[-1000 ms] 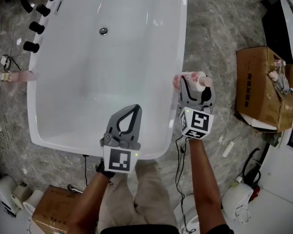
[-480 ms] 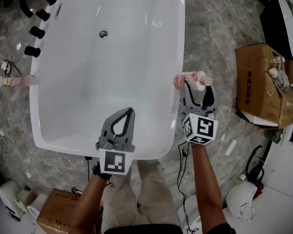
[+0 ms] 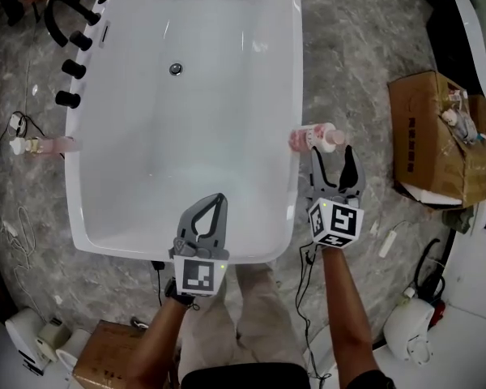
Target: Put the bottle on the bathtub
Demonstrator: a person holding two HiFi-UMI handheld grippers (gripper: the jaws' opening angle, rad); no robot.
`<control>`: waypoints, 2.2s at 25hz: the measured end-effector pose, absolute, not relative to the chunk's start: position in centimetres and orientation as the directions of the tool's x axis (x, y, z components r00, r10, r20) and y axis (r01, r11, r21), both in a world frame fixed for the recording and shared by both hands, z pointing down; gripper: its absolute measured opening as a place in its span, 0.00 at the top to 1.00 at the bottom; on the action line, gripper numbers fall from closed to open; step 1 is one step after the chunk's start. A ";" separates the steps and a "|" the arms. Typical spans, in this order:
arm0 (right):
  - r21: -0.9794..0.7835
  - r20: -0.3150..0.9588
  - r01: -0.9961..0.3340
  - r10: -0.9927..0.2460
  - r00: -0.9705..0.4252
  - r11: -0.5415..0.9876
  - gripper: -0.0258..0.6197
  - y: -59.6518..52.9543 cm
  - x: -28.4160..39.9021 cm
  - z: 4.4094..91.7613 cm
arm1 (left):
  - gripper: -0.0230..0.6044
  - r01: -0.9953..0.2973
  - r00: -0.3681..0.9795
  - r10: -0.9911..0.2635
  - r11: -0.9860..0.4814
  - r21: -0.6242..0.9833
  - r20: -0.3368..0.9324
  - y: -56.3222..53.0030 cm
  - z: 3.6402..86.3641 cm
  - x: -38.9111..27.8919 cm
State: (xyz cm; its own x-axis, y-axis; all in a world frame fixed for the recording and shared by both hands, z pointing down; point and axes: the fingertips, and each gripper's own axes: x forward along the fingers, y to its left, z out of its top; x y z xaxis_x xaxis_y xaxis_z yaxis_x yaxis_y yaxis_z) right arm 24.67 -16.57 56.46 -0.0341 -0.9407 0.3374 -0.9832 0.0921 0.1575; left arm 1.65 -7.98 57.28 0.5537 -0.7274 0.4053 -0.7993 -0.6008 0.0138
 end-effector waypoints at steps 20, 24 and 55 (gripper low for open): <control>0.117 0.430 -0.991 -0.903 -0.013 0.070 0.96 -2.2 22.2 32.2 | 0.93 -0.690 0.686 -0.651 -0.724 0.006 0.324 -2.1 31.7 -1.3; 0.112 0.393 -0.991 -0.919 -0.023 0.072 0.96 0.0 21.4 28.4 | 0.93 -0.699 0.690 -0.664 -0.715 0.025 0.287 -1.7 28.4 -2.5; 0.027 0.394 -0.998 -0.918 -0.038 0.053 0.96 4.0 16.9 25.9 | 0.93 -0.571 0.795 -0.574 -0.817 -0.079 0.196 -2.6 19.8 -1.9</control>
State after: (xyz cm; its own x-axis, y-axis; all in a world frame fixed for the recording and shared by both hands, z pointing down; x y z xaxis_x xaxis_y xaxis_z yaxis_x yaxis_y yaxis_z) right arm 16.92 4.00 25.85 -0.0381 -0.9181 0.3945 -0.9982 0.0532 0.0274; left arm -1.94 -2.55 19.79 0.7949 -0.5741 0.1965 -0.5707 -0.8173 -0.0790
